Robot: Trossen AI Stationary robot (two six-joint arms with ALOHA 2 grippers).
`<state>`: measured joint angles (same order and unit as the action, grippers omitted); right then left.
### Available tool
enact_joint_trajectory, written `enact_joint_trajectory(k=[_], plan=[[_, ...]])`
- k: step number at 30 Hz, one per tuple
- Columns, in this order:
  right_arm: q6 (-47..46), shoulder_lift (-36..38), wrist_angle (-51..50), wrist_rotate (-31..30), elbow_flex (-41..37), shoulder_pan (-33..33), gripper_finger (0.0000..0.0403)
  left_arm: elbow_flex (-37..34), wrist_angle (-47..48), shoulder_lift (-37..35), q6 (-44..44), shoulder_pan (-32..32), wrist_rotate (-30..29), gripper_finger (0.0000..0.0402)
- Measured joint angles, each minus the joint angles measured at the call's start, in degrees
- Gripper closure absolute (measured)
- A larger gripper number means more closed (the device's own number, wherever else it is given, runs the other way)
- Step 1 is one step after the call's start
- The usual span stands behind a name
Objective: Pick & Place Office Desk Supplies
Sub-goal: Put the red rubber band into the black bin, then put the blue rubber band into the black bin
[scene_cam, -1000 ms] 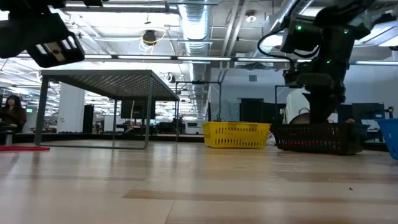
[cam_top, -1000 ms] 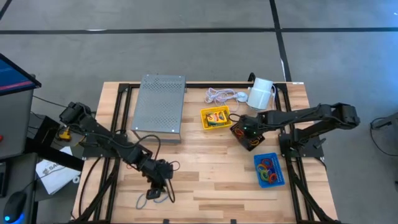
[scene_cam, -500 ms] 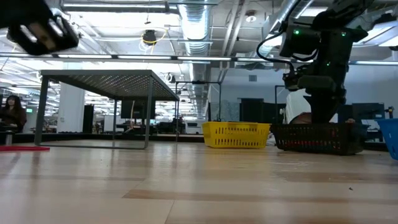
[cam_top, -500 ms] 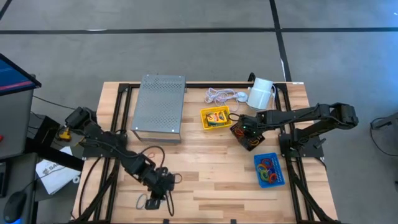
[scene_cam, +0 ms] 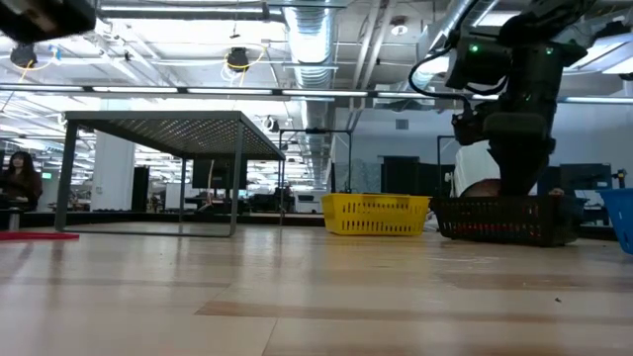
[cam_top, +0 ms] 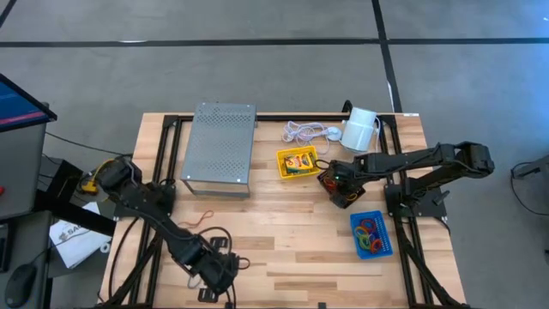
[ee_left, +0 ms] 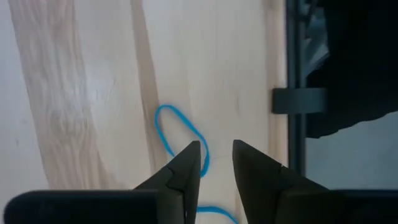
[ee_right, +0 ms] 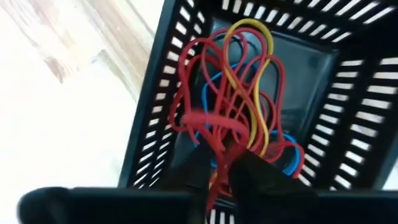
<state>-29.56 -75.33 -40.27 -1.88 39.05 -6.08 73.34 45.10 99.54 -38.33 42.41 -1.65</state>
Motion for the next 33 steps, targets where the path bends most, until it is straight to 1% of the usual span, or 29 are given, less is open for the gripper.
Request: enact_joint_trajectory(k=[3,9,11,13,18,26,29,33], plan=[[1.2,0.0,0.0,0.2,0.0,0.0,0.0311,0.0,0.7,1.2,-0.5,0.0,0.5,0.0299],[2.7,0.0,0.4,0.1,0.0,-1.4,0.02,0.0,4.7,1.9,-0.5,-0.8,0.7,0.0264],[2.6,0.0,0.4,0.0,0.0,-2.2,0.0171,0.0,6.1,1.9,-0.5,-1.1,0.7,0.0252],[2.6,0.0,0.4,-0.1,0.0,-2.9,0.0153,0.0,6.4,1.9,-0.5,-1.4,0.7,0.0243],[3.1,0.0,0.3,-0.1,0.0,-4.3,0.0143,0.0,5.8,4.5,1.5,-2.0,0.4,0.023],[4.7,0.0,0.4,-0.1,0.1,-4.6,0.0143,0.0,5.5,11.4,6.5,-2.8,0.1,0.0229],[4.7,0.0,0.4,-0.1,0.1,-4.6,0.0143,0.0,5.0,13.0,6.6,-3.7,0.0,0.0229],[4.7,0.0,0.4,-0.1,0.1,-4.5,0.0143,0.0,4.1,13.7,6.6,-4.9,1.8,0.0231]])
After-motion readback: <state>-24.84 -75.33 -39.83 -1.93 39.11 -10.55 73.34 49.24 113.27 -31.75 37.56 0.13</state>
